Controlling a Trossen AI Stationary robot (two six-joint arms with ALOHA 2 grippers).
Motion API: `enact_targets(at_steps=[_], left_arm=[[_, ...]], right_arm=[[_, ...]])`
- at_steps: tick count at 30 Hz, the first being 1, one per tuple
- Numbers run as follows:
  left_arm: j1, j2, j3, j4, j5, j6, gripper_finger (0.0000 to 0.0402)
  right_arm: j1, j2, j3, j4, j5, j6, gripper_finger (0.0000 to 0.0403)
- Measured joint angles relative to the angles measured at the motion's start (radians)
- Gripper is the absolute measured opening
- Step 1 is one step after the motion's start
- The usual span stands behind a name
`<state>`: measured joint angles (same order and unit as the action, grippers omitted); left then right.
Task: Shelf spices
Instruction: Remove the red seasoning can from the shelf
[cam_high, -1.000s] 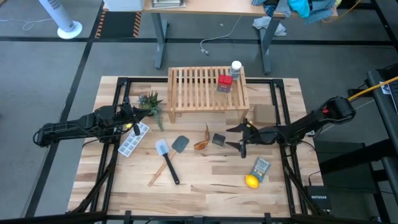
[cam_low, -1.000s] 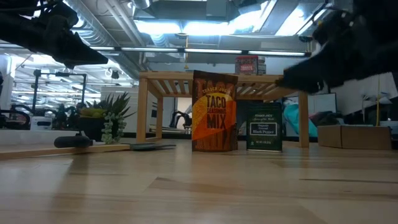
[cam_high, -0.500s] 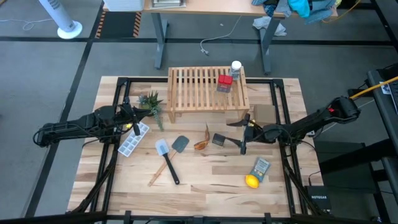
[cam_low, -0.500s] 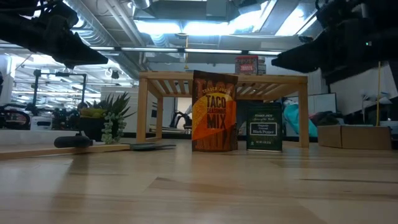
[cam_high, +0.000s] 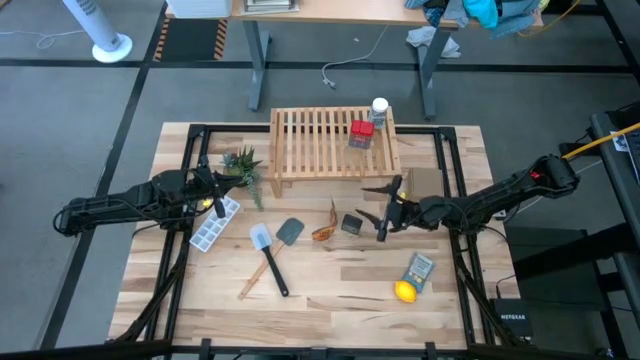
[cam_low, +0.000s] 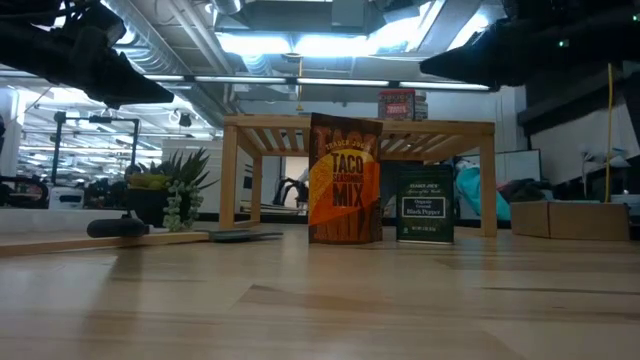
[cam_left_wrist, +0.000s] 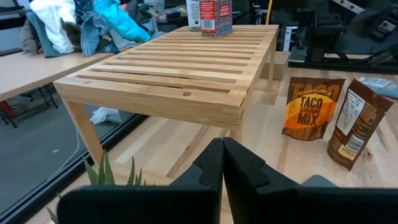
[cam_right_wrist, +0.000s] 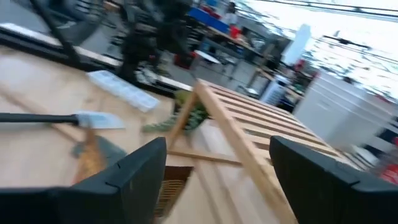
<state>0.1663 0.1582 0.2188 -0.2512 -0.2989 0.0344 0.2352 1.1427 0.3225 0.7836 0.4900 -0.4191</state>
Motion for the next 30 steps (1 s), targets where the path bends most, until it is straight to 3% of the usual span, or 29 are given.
enact_targets(at_steps=[2, 4, 6, 10, 14, 22, 30], left_arm=[[0.000, 0.000, 0.000, 0.000, 0.000, 0.017, 0.0004], [0.000, 0.000, 0.000, 0.000, 0.000, 0.045, 0.0004], [0.000, 0.000, 0.000, 0.000, 0.000, 0.063, 0.0004], [0.000, 0.000, 0.000, 0.000, 0.000, 0.075, 0.0004], [0.000, 0.000, 0.000, 0.000, 0.000, 0.075, 0.0004], [0.000, 0.000, 0.000, 0.000, 0.000, 0.087, 0.0004], [0.000, 0.000, 0.000, -0.001, 0.000, 0.101, 0.0004]], right_arm=[[0.000, 0.000, 0.000, 0.019, -0.027, 0.015, 0.0292], [0.000, 0.000, 0.000, 0.068, 0.018, 0.052, 0.0292], [0.000, 0.000, 0.000, 0.121, 0.142, 0.047, 0.0292], [-0.012, 0.000, 0.000, 0.237, 0.441, -0.133, 0.0292], [-0.097, -0.002, 0.000, 0.306, 0.478, -0.170, 0.0292], [-0.401, -0.002, 0.000, 0.215, 0.242, 0.050, 0.0292], [-0.684, -0.002, 0.000, 0.122, -0.285, 0.358, 0.0292]])
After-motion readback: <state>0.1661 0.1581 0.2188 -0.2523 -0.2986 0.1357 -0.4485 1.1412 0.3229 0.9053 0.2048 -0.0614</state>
